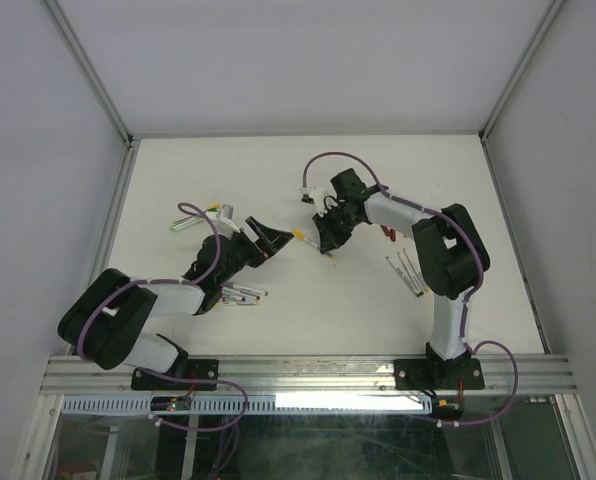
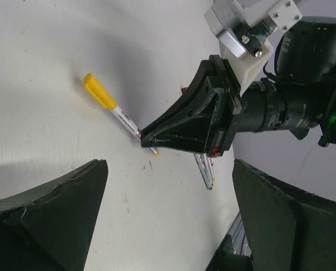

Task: Open the pen caps
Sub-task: Pick up the pen from the center of the board, then open the pen cap from the pen.

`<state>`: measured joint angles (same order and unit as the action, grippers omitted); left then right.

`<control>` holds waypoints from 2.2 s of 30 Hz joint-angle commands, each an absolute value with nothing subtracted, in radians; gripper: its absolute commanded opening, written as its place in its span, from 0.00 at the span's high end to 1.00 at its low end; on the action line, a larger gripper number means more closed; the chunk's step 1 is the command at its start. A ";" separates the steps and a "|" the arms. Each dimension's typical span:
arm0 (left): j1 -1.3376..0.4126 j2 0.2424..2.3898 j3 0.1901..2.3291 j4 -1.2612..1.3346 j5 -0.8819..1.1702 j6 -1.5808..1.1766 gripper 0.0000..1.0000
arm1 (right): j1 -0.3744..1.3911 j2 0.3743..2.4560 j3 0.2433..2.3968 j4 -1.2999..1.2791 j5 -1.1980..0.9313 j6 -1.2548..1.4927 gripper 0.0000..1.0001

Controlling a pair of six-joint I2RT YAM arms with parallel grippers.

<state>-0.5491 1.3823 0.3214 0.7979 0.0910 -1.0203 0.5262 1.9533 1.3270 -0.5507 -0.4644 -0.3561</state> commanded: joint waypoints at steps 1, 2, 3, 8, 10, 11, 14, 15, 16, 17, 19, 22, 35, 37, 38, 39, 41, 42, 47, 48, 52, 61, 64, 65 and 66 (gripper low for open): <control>-0.555 1.502 0.409 0.962 0.080 -1.084 0.07 | 0.505 1.888 1.323 -0.510 -0.582 -0.318 1.00; -0.556 1.531 0.422 0.971 0.077 -1.094 0.10 | 0.502 1.887 1.321 -0.508 -0.596 -0.313 1.00; -0.557 1.555 0.436 0.977 0.076 -1.101 0.11 | 0.500 1.885 1.321 -0.505 -0.610 -0.308 1.00; -0.560 1.662 0.493 0.966 0.040 -1.111 0.18 | 0.487 1.878 1.320 -0.497 -0.672 -0.286 1.00; -0.560 1.696 0.511 0.974 0.036 -1.107 0.20 | 0.482 1.874 1.319 -0.493 -0.690 -0.279 1.00; -0.559 1.710 0.519 0.977 0.036 -1.105 0.20 | 0.480 1.871 1.317 -0.491 -0.698 -0.277 1.00; -0.560 1.755 0.546 0.991 0.033 -1.105 0.22 | 0.477 1.867 1.313 -0.488 -0.719 -0.276 1.00; -0.560 1.769 0.554 0.999 0.030 -1.107 0.24 | 0.478 1.868 1.313 -0.487 -0.727 -0.275 1.00; -0.560 1.781 0.566 0.999 0.021 -1.113 0.26 | 0.479 1.868 1.312 -0.484 -0.734 -0.274 1.00; -0.560 1.792 0.572 0.996 0.010 -1.120 0.26 | 0.478 1.868 1.313 -0.484 -0.739 -0.273 1.00; -0.560 1.809 0.586 0.994 -0.020 -1.135 0.27 | 0.479 1.871 1.310 -0.484 -0.747 -0.272 1.00; -0.558 1.834 0.594 1.014 -0.051 -1.156 0.33 | 0.479 1.873 1.310 -0.485 -0.755 -0.272 1.00; -0.558 1.893 0.585 1.133 0.005 -1.228 0.93 | 0.486 1.889 1.307 -0.480 -0.755 -0.268 1.00; -0.558 1.891 0.579 1.160 0.022 -1.229 1.00 | 0.487 1.885 1.308 -0.481 -0.756 -0.268 1.00; -0.558 1.888 0.576 1.171 0.028 -1.229 1.00 | 0.487 1.881 1.309 -0.483 -0.760 -0.270 1.00; -0.558 1.883 0.572 1.187 0.039 -1.225 1.00 | 0.487 1.875 1.313 -0.490 -0.771 -0.276 1.00; -0.558 1.869 0.560 1.221 0.055 -1.208 1.00 | 0.484 1.853 1.316 -0.506 -0.791 -0.285 0.88; -0.558 1.858 0.550 1.245 0.065 -1.194 1.00 | 0.480 1.834 1.314 -0.507 -0.803 -0.290 0.78; -0.566 1.786 0.479 1.404 0.123 -1.108 1.00 | 0.473 1.724 1.284 -0.493 -0.875 -0.284 0.46; -0.571 1.769 0.468 1.424 0.131 -1.096 1.00 | 0.474 1.707 1.272 -0.482 -0.888 -0.276 0.44; -0.601 1.726 0.449 1.471 0.144 -1.055 1.00 | 0.509 1.685 1.255 -0.469 -0.854 -0.267 0.44; -0.617 1.693 0.439 1.493 0.101 -1.020 1.00 | 0.577 1.695 1.257 -0.469 -0.772 -0.256 0.59; -0.612 1.664 0.427 1.478 0.039 -0.974 1.00 | 0.577 1.688 1.252 -0.476 -0.770 -0.259 0.78; -0.604 1.658 0.428 1.471 0.024 -0.965 1.00 | 0.576 1.685 1.249 -0.478 -0.771 -0.259 0.88; -0.593 1.653 0.431 1.464 0.014 -0.959 1.00 | 0.576 1.683 1.248 -0.481 -0.772 -0.259 0.96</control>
<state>-0.6144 1.7123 0.4328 1.3777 0.0952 -1.0290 0.5812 1.7103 1.2503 -0.4969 -0.7761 -0.2672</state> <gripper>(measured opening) 0.134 0.178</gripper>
